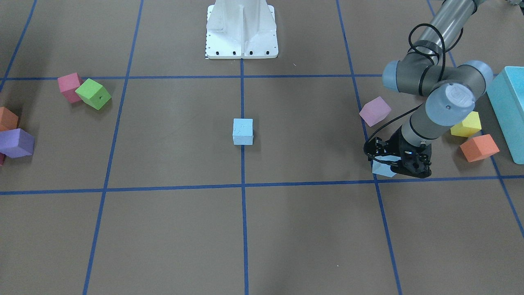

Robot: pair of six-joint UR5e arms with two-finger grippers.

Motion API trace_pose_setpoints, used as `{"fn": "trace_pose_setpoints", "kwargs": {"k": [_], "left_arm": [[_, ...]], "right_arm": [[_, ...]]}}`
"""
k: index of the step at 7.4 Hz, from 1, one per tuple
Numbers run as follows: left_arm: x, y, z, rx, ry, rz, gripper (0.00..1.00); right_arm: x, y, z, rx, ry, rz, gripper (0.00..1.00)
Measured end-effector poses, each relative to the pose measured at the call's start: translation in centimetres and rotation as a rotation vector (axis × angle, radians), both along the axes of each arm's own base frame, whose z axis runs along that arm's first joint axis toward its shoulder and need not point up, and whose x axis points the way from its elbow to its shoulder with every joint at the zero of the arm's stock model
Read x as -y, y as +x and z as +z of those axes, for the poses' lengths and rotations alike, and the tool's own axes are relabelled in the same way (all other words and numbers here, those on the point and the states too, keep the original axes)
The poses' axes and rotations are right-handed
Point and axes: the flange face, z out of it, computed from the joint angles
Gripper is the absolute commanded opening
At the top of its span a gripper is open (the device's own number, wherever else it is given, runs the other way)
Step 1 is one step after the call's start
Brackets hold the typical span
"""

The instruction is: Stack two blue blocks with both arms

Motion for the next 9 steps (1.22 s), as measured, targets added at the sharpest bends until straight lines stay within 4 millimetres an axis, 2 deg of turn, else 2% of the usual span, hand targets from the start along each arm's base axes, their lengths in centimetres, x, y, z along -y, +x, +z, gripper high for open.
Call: {"fn": "trace_pose_setpoints", "kwargs": {"k": [2, 3, 5, 6, 8, 9], "left_arm": [[0.3, 0.8, 2.0, -0.014, 0.019, 0.008, 0.99], [0.3, 1.1, 2.5, -0.018, 0.025, 0.012, 0.90], [0.1, 1.6, 2.8, -0.021, 0.029, 0.020, 0.18], [0.0, 1.6, 2.7, -0.024, 0.029, 0.022, 0.00], [-0.4, 1.3, 0.9, -0.045, 0.044, 0.023, 0.00], [-0.4, 1.3, -1.2, -0.055, 0.052, 0.018, 0.00]], "right_arm": [[0.0, 0.0, 0.0, 0.000, 0.001, 0.000, 1.00], [0.1, 0.0, 0.0, 0.000, 0.001, 0.000, 1.00], [0.1, 0.0, -0.1, 0.000, 0.002, 0.001, 1.00], [0.1, 0.0, -0.1, 0.000, 0.002, 0.001, 1.00], [0.1, 0.0, -0.2, 0.000, 0.003, 0.001, 1.00], [0.1, 0.0, -0.2, 0.000, 0.004, 0.001, 1.00]]}}
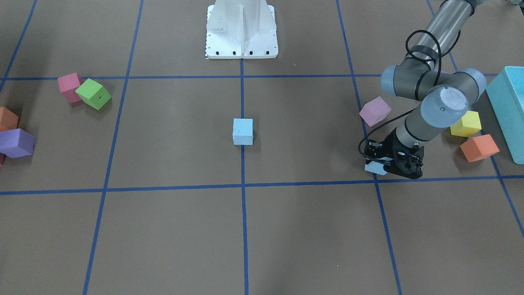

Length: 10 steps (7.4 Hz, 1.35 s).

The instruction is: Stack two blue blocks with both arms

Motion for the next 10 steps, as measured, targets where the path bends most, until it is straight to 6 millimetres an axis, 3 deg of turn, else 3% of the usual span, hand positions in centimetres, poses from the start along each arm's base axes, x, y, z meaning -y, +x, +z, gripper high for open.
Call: {"fn": "trace_pose_setpoints", "kwargs": {"k": [1, 2, 4, 6, 7, 8, 10], "left_arm": [[0.2, 0.3, -3.7, 0.005, -0.022, -0.017, 0.02], [0.2, 1.4, -8.9, 0.015, -0.081, -0.051, 0.02], [-2.9, 7.4, -19.0, 0.013, -0.205, -0.137, 0.02], [-6.4, 14.7, -27.2, -0.020, -0.299, -0.197, 0.02], [-7.3, 18.0, -30.0, -0.017, -0.319, -0.222, 0.02], [-8.5, 20.9, -31.5, -0.005, -0.318, -0.235, 0.03], [-10.4, 23.4, -32.2, 0.007, -0.298, -0.229, 0.03]], "right_arm": [[0.0, 0.0, 0.0, 0.000, 0.001, 0.000, 1.00], [0.0, 0.0, -0.1, 0.000, 0.001, 0.000, 1.00], [0.0, 0.0, -0.1, 0.000, 0.001, 0.000, 1.00], [0.0, 0.0, 0.0, 0.000, 0.001, 0.000, 1.00], [0.0, 0.0, 0.0, 0.000, 0.001, 0.000, 1.00], [0.0, 0.0, 0.0, 0.000, 0.001, 0.000, 1.00], [0.0, 0.0, -0.1, 0.000, 0.001, 0.000, 1.00]]}}
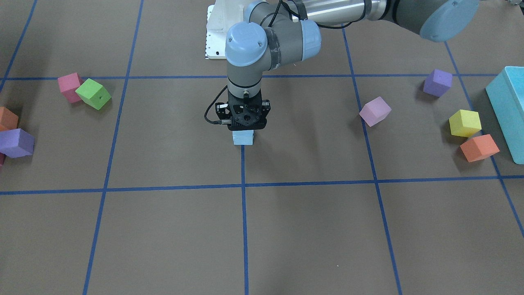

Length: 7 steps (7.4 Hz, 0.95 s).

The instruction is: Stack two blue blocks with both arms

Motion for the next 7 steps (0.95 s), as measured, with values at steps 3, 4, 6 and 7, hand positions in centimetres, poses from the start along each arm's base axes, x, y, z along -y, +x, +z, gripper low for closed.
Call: {"fn": "trace_pose_setpoints", "kwargs": {"k": [3, 4, 6, 7], "left_arm": [[-0.52, 0.38, -0.17, 0.001, 0.028, 0.018, 0.02], [-0.52, 0.40, 0.01, 0.004, 0.040, 0.029, 0.02], [-0.56, 0.37, 0.18, 0.007, 0.046, 0.037, 0.03], [-0.57, 0.37, 0.22, 0.006, 0.045, 0.039, 0.03]], "right_arm": [[0.05, 0.00, -0.01, 0.000, 0.000, 0.001, 1.00], [0.04, 0.00, -0.01, 0.000, 0.000, 0.001, 1.00], [0.01, 0.00, 0.03, 0.000, -0.001, 0.001, 1.00], [0.02, 0.00, 0.02, 0.000, -0.002, 0.001, 1.00]]}}
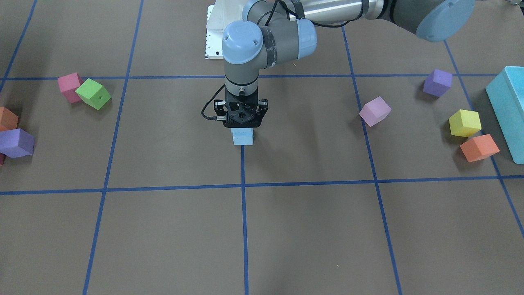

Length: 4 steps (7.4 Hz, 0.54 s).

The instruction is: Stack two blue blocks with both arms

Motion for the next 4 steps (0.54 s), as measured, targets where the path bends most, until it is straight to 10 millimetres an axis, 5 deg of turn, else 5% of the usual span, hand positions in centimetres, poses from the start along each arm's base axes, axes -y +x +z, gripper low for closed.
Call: {"fn": "trace_pose_setpoints", "kwargs": {"k": [4], "left_arm": [[0.14, 0.10, 0.67, 0.004, -0.003, 0.002, 0.06]], "right_arm": [[-0.02, 0.00, -0.01, 0.000, 0.001, -0.001, 1.00]]}}
